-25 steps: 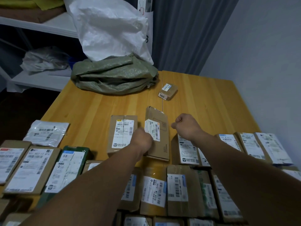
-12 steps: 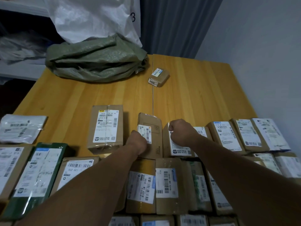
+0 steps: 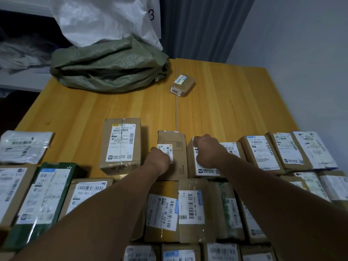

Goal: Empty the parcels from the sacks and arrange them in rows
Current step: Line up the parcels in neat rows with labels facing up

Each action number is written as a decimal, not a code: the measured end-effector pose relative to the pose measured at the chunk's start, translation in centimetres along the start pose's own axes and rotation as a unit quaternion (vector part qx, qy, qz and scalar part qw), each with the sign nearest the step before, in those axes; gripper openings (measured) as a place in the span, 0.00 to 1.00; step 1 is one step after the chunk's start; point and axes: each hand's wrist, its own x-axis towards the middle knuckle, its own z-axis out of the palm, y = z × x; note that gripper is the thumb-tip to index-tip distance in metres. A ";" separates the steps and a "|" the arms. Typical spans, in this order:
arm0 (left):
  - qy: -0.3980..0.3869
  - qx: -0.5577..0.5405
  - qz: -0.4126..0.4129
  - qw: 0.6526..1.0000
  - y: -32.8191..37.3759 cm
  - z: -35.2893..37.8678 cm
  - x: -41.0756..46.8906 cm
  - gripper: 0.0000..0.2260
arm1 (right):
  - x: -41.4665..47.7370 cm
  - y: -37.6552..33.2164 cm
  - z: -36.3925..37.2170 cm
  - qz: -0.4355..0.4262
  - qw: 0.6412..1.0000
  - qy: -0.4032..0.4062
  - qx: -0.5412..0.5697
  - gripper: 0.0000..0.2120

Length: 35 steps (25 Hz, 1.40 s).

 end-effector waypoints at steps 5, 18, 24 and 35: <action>0.176 0.090 0.079 0.977 0.5 -5.7 -1.6 0.14 | 0.3 -1.8 -2.0 -0.002 1.000 -0.005 0.005 0.17; 0.115 -0.019 -0.056 0.992 -7.6 -9.9 2.1 0.31 | 1.3 -13.3 2.3 -0.071 0.966 -0.076 0.237 0.14; 0.085 -0.020 -0.030 0.996 -7.8 -8.7 1.5 0.36 | 0.7 -12.9 2.3 -0.027 0.967 -0.077 0.241 0.12; 0.039 -0.019 -0.011 0.999 -7.9 -8.3 0.5 0.36 | -0.9 -11.8 2.3 0.011 0.967 -0.096 0.237 0.13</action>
